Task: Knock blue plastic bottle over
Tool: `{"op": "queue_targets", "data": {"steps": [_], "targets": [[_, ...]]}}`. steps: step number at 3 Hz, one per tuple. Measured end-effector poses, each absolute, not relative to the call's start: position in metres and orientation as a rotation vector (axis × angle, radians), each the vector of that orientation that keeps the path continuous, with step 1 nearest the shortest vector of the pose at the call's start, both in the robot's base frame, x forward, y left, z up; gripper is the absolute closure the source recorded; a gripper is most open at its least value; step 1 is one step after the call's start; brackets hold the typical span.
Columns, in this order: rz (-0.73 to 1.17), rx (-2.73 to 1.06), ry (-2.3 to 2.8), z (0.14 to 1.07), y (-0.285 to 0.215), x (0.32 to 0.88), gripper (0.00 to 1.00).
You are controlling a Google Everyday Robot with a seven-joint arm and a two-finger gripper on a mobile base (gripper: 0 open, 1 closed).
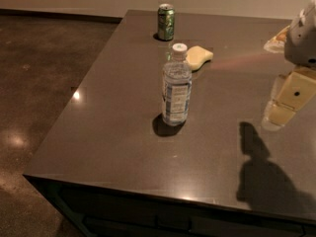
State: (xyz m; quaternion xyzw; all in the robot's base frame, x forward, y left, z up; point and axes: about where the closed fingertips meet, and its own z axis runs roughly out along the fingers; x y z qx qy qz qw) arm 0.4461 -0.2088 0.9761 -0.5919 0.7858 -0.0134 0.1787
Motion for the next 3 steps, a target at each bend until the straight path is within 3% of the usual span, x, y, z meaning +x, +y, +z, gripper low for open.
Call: {"op": "queue_targets", "data": {"steps": [3], "targets": [[0.280,-1.437,2.081,0.948,-0.132,0.491,0.00]]}}
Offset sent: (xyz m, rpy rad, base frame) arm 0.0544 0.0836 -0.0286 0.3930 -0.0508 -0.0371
